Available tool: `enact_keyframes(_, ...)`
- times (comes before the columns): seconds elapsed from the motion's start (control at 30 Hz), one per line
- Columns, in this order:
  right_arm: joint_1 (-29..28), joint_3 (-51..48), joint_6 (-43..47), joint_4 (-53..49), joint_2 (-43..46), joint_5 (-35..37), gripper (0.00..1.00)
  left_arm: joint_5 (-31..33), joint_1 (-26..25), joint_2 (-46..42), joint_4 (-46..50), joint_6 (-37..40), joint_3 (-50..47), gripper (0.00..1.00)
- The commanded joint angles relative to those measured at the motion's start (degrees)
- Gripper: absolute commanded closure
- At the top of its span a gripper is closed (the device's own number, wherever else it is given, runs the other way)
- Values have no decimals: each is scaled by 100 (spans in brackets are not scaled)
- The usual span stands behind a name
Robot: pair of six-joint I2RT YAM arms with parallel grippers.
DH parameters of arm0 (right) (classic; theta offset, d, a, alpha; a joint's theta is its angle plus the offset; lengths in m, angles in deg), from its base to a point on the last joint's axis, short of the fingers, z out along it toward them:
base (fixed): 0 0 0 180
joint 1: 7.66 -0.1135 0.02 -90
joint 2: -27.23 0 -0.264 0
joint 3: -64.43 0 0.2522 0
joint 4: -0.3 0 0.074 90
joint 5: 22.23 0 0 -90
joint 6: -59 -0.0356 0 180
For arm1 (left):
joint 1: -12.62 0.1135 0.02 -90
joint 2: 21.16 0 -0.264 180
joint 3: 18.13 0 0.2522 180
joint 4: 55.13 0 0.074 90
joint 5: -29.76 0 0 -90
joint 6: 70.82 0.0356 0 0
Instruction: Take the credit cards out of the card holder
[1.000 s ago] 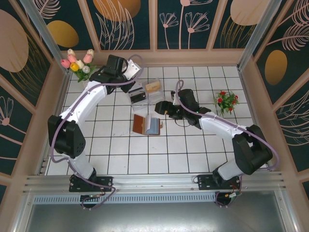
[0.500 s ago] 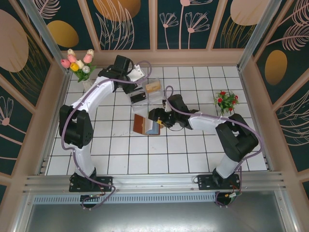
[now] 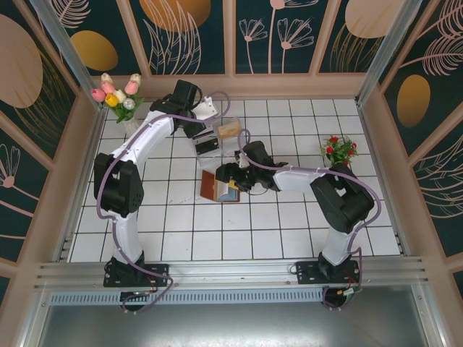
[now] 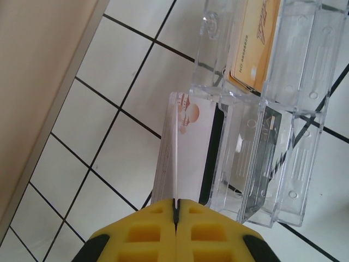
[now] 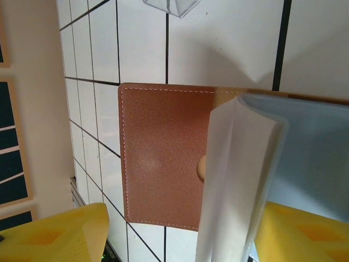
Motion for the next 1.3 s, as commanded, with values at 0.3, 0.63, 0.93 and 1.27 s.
enact_keyframes(0.3,-114,168,-13,92,-150,-115,30,-55,18,205,488,590,165,100)
enact_keyframes(0.63,-261,420,254,-334,-121,65,31,-9,16,468,690,485,465,100)
enact_keyframes(0.93,-341,424,159,-338,-149,65,31,112,18,654,796,529,671,92)
enact_keyframes(1.27,-395,456,98,-322,-152,87,31,237,18,704,499,318,735,79)
